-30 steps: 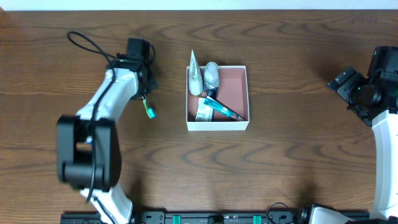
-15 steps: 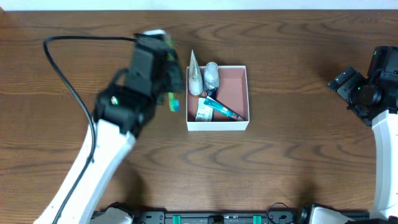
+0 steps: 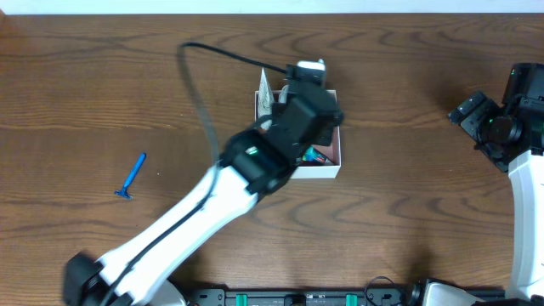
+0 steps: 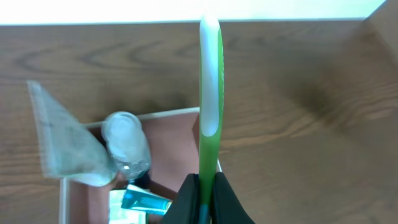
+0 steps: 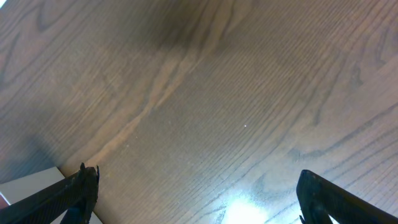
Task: Pack container
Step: 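Carry the toothbrush into the box and lower it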
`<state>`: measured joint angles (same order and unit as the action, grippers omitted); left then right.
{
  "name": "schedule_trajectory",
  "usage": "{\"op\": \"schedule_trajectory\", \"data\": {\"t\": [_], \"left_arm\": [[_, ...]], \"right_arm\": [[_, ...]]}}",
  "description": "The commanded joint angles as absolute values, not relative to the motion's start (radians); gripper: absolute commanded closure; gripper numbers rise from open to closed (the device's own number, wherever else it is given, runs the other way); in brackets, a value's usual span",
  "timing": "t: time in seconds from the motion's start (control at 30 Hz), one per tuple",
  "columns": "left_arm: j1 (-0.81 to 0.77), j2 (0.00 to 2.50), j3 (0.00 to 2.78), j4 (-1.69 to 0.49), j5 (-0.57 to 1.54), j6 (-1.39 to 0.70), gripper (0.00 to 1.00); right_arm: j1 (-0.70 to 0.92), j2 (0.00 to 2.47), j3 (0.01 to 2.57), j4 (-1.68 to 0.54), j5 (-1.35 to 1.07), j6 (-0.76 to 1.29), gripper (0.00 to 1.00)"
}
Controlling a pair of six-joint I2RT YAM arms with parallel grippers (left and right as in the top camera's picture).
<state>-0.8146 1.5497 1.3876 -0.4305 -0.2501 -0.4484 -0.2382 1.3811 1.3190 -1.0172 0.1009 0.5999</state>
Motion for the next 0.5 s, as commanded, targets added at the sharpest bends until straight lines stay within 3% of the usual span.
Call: {"op": "schedule_trajectory", "data": {"t": [0.0, 0.47], "left_arm": [[-0.818, 1.626, 1.399, -0.395, -0.308, -0.485, 0.94], [-0.814, 1.830, 1.399, -0.360, -0.337, -0.485, 0.94]], "right_arm": [[-0.244, 1.382, 1.333, -1.018, 0.101, 0.616, 0.01], [-0.244, 1.382, 1.333, -1.018, 0.101, 0.616, 0.01]]}}
